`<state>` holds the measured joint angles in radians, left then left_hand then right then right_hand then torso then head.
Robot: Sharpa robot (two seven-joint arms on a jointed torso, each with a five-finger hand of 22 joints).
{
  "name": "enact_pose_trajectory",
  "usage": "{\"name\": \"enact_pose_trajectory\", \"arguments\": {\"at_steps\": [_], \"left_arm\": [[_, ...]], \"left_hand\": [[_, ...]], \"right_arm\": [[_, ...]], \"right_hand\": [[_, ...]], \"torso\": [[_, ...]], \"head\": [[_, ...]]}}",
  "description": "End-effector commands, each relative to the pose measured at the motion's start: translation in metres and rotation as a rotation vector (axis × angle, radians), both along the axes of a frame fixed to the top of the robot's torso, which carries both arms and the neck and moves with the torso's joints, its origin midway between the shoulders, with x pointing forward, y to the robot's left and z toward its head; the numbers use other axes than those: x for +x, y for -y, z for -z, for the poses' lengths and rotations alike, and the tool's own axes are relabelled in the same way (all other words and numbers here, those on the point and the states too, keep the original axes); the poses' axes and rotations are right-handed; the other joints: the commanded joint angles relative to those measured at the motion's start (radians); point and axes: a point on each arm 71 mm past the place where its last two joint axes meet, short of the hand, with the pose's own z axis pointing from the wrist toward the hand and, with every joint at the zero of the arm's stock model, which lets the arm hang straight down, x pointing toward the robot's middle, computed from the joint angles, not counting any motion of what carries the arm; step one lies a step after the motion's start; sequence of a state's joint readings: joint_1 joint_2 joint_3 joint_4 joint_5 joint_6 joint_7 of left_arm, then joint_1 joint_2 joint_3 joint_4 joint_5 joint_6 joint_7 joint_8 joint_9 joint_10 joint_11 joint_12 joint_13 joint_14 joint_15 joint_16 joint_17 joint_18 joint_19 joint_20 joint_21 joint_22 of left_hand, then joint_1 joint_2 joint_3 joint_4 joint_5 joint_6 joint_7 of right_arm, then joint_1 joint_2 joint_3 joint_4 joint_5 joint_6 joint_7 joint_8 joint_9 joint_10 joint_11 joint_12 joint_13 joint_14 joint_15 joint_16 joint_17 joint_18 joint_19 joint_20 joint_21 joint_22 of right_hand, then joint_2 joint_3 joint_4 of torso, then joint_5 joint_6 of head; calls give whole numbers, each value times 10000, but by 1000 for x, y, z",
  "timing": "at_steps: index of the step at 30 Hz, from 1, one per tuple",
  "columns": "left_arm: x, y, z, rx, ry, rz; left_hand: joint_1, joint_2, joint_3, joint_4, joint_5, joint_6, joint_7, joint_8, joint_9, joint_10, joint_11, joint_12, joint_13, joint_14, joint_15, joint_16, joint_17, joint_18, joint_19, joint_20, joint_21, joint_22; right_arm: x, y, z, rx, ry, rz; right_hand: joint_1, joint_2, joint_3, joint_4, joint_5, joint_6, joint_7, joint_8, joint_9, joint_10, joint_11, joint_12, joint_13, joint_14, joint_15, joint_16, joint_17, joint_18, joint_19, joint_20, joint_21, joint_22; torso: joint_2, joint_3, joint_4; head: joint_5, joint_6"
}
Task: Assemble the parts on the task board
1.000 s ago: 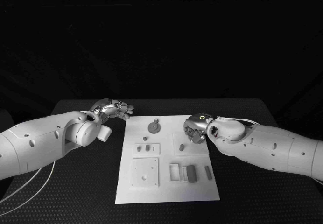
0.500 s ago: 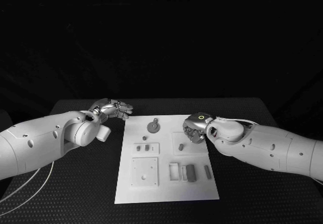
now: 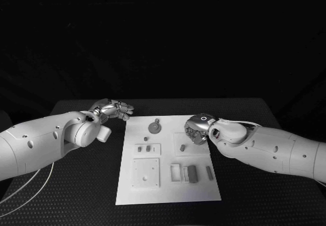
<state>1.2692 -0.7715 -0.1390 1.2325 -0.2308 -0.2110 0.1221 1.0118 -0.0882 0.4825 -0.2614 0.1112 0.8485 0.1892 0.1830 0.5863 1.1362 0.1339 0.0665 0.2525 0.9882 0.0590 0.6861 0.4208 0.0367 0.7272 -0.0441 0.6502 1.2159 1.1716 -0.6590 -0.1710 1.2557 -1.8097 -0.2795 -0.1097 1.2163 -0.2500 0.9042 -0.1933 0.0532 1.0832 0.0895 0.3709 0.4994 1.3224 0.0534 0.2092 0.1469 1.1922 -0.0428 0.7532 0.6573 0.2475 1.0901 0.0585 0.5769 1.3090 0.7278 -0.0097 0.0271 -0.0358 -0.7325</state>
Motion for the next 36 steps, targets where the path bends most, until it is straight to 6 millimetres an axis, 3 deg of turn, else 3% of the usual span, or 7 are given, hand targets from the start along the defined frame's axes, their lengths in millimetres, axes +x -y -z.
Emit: {"name": "enact_pose_trajectory", "arguments": {"at_steps": [1, 36], "left_arm": [[0, 2, -2, -24, 71, 159], [2, -1, -1, 9, 50, 113]], "left_hand": [[-27, 0, -61, -19, -44, -70, 23, 35, -11, -40, 41, 22, -16, 53, -17, -45, 17, 106, 67, 19, -51, 16], [-52, 8, -80, -3, -43, -95, 30, 46, -16, -53, 46, 23, -31, 73, -19, -80, 67, 110, 85, 20, -65, 30]], "right_arm": [[-6, 1, 12, -261, -522, -67], [-2, 4, -3, 300, -616, 208]], "right_hand": [[-120, 3, 72, 12, -30, 49, -8, 31, 13, 70, -6, 20, 11, 81, 17, 22, 15, 143, 84, 11, 52, 37], [-219, -3, 128, -19, -27, 62, -23, 51, 113, 134, -24, -47, 100, 121, -6, 8, 139, 143, 130, -23, 99, 84]], "torso": [[0, 5, -8], [-1, -6, -1]], "head": [[12, 0], [44, -9]]}}
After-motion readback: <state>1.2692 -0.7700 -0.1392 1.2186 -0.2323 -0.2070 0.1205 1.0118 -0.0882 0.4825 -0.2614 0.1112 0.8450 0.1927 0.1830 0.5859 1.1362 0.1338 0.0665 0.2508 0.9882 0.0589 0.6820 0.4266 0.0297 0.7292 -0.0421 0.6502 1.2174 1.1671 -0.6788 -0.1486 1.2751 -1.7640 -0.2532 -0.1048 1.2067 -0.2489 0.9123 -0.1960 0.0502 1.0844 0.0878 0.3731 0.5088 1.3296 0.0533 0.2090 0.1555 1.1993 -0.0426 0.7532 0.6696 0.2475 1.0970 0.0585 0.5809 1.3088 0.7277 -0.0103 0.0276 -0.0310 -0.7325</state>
